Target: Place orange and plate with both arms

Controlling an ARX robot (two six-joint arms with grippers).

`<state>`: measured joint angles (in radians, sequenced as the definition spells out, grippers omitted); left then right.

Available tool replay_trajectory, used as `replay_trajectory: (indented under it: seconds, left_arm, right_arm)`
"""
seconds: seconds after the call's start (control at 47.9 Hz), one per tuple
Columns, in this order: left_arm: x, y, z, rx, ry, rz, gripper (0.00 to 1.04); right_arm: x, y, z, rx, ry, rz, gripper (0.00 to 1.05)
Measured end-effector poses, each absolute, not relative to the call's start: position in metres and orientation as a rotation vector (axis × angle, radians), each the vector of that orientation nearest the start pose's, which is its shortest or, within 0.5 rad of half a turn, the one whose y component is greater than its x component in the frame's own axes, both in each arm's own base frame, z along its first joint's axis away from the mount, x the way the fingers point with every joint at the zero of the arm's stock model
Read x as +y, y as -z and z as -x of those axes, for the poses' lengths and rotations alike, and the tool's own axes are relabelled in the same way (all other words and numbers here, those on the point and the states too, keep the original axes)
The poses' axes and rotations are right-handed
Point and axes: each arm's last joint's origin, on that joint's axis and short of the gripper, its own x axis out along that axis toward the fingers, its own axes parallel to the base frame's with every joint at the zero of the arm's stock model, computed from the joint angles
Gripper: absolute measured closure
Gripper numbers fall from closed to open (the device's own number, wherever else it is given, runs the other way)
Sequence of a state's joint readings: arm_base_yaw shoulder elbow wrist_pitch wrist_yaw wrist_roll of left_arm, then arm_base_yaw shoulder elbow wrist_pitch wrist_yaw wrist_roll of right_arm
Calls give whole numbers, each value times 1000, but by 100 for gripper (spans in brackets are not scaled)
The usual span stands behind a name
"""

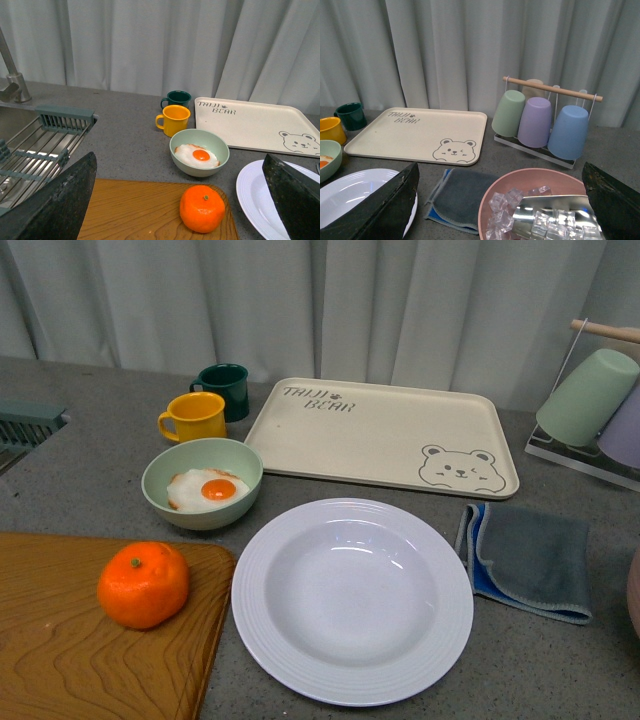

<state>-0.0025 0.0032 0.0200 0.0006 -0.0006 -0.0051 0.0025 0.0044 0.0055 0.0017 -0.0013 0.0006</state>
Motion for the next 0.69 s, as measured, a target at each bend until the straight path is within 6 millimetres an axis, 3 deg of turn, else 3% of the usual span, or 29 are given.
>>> replay_trajectory:
  seconds: [0.69]
  left_arm:
    - [0,-170,-97,-17,2,5,7]
  right_arm:
    - [0,-165,-98,-3,-4,-1,9]
